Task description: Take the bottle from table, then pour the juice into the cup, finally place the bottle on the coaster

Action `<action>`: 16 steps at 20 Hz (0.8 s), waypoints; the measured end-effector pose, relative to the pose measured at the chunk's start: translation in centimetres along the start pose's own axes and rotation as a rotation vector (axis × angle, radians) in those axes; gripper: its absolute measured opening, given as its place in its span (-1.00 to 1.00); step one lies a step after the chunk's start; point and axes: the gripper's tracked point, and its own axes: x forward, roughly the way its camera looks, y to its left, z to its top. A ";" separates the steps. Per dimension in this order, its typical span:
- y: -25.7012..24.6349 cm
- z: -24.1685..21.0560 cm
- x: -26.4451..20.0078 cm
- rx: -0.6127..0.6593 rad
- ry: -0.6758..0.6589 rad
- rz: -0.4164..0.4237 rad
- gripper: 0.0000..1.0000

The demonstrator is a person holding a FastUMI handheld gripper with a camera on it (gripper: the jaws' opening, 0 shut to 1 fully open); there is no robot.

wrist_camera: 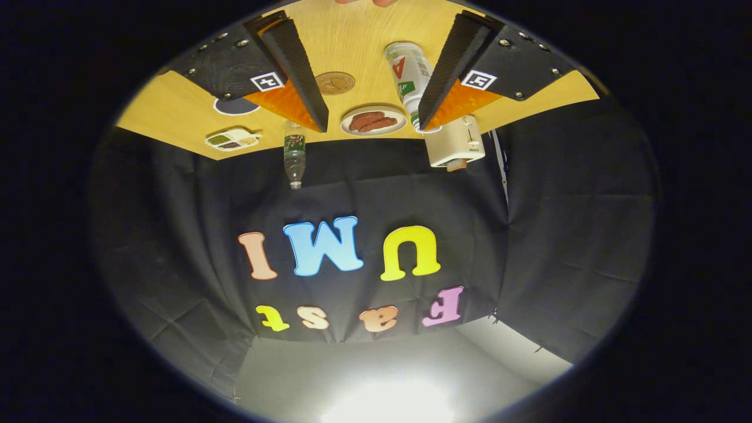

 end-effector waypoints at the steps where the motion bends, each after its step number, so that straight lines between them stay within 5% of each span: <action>1: 0.6 -0.7 0.3 -0.007 0.008 0.003 0.88; 16: 6.1 -10.2 6.6 -0.037 0.183 0.047 0.88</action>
